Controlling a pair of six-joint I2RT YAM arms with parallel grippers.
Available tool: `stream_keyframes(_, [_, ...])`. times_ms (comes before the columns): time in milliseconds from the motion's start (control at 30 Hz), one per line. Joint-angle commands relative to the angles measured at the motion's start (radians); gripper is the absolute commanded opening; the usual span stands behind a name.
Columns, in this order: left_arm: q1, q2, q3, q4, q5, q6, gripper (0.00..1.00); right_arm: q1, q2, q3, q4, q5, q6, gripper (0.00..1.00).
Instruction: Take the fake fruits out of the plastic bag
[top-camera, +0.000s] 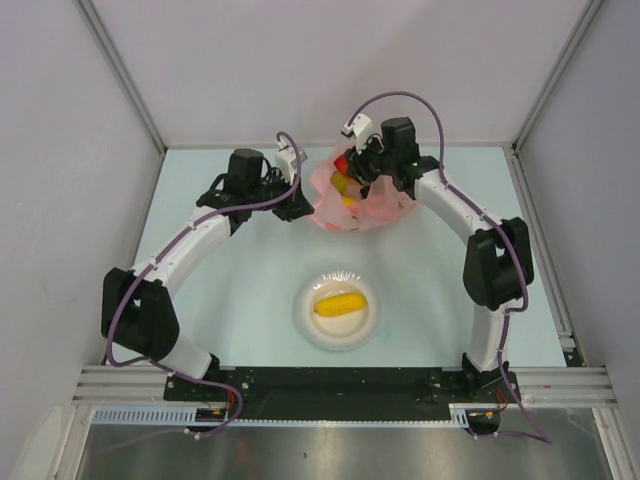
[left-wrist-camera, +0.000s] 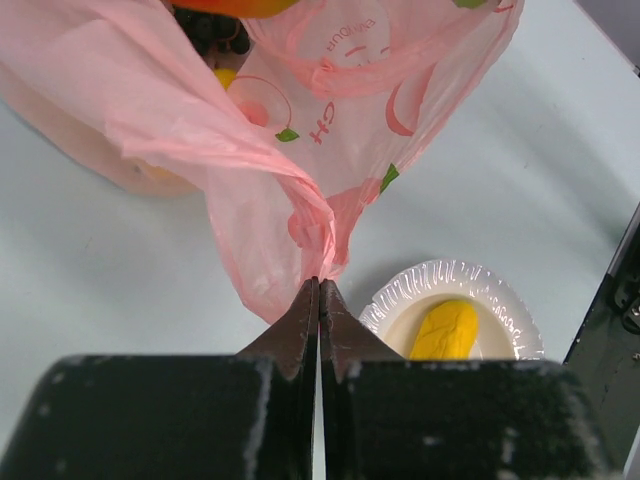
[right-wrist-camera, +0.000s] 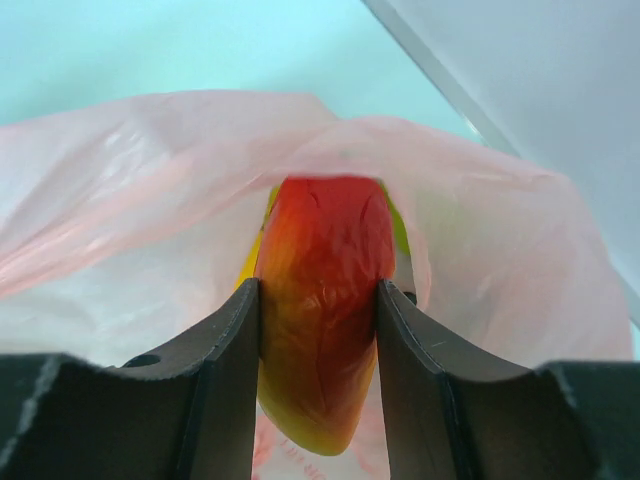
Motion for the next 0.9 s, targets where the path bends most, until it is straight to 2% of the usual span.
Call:
stream_keyframes(0, [0.001,0.009,0.021,0.049,-0.025,-0.022,0.0,-0.002,-0.098,-0.037,-0.131,-0.075,-0.014,0.17])
stream_keyframes(200, [0.001,0.02,0.024,0.051,-0.041,-0.025,0.0,-0.017,-0.303,-0.177,-0.231,-0.176,-0.057,0.15])
stream_keyframes(233, [0.001,0.021,0.022,0.051,-0.038,-0.026,0.0,-0.017,-0.331,-0.219,-0.251,-0.234,-0.071,0.15])
stream_keyframes(400, [0.001,0.041,0.027,0.057,-0.048,-0.026,0.0,0.035,-0.495,-0.359,-0.341,-0.308,-0.267,0.14])
stream_keyframes(567, [0.001,0.066,0.059,0.064,-0.042,-0.045,0.0,0.099,-0.472,-0.458,-0.291,-0.319,-0.405,0.13])
stream_keyframes(700, [0.004,0.066,0.073,0.048,-0.064,-0.011,0.0,0.124,-0.353,-0.471,-0.19,-0.381,-0.451,0.14])
stream_keyframes(867, [0.019,0.057,0.07,0.005,-0.084,0.034,0.0,0.183,-0.287,-0.47,-0.116,-0.452,-0.545,0.13])
